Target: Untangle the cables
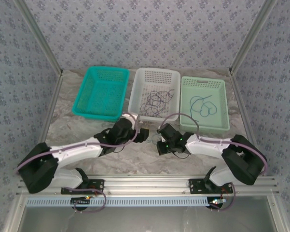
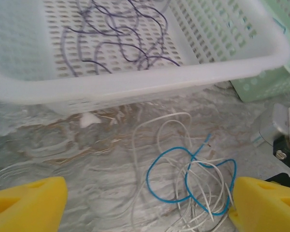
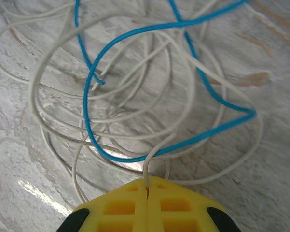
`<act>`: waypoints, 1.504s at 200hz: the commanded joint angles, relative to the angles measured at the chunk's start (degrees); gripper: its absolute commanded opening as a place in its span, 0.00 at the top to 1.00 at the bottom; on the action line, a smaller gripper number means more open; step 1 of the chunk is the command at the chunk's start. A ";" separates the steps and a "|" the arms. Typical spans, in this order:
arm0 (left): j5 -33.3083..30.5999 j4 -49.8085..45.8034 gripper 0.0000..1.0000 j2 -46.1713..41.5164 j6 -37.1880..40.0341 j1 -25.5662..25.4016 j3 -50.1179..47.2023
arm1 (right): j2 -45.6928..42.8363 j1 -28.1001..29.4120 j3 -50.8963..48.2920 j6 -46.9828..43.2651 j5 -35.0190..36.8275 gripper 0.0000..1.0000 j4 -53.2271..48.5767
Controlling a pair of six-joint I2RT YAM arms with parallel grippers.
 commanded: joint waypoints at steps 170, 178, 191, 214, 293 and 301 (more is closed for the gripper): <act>13.58 -6.64 0.43 18.33 -4.57 -3.45 12.44 | -7.86 1.04 -7.12 7.39 8.12 0.77 7.20; 13.57 -6.52 0.46 18.79 -4.80 -3.49 12.45 | -8.32 1.01 -7.52 7.67 8.40 0.76 7.31; 13.43 -6.06 0.54 19.22 -4.82 -3.49 12.33 | -8.84 1.07 -8.17 8.02 8.46 0.75 7.57; 12.88 -5.76 0.73 19.63 -4.29 -3.54 13.05 | -9.26 0.97 -8.70 8.31 8.54 0.73 7.59; 11.44 -6.83 1.00 10.64 -0.68 -3.67 11.91 | -9.82 0.92 -8.75 10.01 11.57 0.60 2.95; 11.33 -7.76 1.00 9.13 0.31 -3.82 11.91 | -10.16 0.91 -8.92 10.37 12.13 0.58 2.53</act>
